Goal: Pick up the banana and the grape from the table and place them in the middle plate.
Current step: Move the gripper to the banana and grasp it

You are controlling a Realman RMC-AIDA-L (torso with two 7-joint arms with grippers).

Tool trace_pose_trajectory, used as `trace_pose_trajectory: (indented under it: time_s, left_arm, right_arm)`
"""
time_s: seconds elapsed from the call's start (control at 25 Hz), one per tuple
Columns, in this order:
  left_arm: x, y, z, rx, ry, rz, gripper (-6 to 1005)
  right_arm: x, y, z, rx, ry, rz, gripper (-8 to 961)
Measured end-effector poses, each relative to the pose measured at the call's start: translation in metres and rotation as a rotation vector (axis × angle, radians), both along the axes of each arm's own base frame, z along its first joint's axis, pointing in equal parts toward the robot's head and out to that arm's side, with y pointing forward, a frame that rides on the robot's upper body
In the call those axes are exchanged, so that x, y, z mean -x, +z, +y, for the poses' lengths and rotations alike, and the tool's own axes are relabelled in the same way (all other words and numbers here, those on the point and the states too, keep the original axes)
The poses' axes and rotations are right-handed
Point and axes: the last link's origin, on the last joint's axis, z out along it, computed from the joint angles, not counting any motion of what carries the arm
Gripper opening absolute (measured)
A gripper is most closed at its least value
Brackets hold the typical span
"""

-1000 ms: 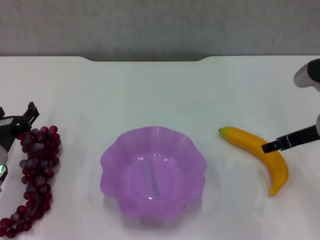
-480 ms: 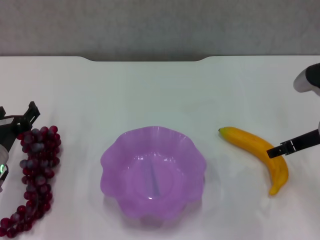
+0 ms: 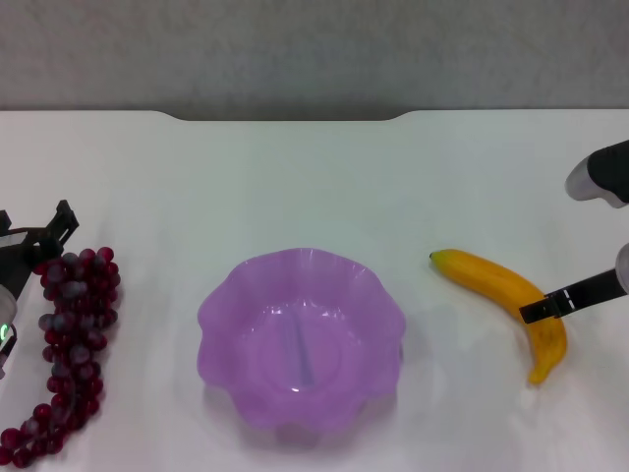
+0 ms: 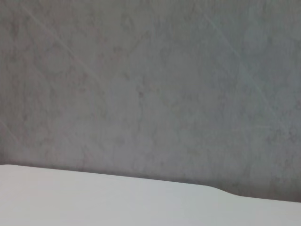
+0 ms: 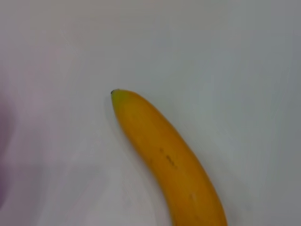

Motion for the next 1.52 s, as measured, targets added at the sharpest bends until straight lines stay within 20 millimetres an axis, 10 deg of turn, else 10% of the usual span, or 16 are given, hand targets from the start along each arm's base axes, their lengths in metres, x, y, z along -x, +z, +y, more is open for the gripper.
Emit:
trace_pose_trajectory:
  time_s: [1.52]
  left_arm:
    - [0.0,0.001,0.0,-0.004,0.0,-0.002,880]
  right_arm:
    - [-0.002,-0.027,0.003,-0.025,0.103,0.003,728]
